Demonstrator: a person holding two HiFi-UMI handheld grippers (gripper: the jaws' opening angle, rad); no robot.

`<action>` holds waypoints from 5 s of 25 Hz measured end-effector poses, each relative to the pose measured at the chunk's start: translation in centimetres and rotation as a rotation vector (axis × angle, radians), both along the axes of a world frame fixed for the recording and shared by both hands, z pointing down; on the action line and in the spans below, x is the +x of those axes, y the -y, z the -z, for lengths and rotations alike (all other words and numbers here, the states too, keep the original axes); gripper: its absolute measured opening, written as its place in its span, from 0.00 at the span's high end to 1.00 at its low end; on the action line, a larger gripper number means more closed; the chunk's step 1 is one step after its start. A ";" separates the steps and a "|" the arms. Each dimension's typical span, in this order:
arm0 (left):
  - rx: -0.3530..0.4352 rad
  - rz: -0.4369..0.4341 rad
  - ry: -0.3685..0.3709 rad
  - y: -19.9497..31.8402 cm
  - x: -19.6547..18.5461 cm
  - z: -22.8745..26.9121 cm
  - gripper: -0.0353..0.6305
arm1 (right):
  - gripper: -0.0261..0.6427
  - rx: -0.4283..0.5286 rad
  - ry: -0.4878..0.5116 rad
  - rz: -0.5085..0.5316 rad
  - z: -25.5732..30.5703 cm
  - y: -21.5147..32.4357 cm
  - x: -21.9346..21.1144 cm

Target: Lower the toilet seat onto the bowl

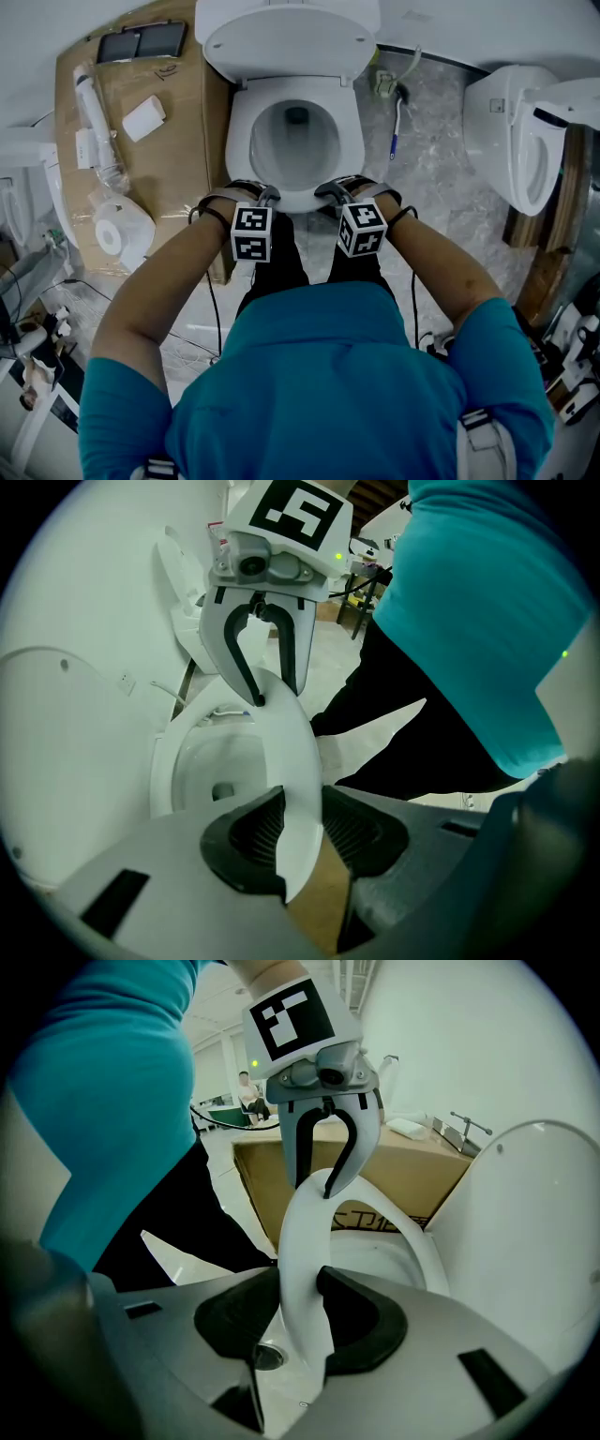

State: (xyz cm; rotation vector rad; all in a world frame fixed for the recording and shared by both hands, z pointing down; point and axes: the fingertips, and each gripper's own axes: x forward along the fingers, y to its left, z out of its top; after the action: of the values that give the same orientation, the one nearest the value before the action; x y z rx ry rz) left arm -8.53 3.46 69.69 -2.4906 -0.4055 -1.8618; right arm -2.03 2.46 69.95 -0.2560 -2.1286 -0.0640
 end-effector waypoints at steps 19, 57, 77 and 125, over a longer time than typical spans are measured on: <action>0.079 -0.035 0.018 -2.7 0.0 -4.4 0.76 | 0.72 0.022 -0.046 0.070 -4.7 -2.7 0.0; 0.109 -0.125 0.092 -6.5 0.0 -15.4 0.75 | 0.69 0.045 -0.075 0.134 -15.4 -6.0 0.2; 0.100 -0.158 0.135 -7.0 -0.2 -20.7 0.75 | 0.69 0.034 -0.114 0.148 -20.4 -6.4 0.2; 0.183 0.473 -0.066 5.2 3.6 -6.0 0.81 | 0.94 -0.223 0.050 -0.476 -5.8 6.1 2.2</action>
State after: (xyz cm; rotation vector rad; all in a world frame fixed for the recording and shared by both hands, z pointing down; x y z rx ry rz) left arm -4.89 -1.76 75.69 -2.6725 0.3744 -1.8320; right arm 0.16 -3.66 75.76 0.1294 -2.1937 0.4504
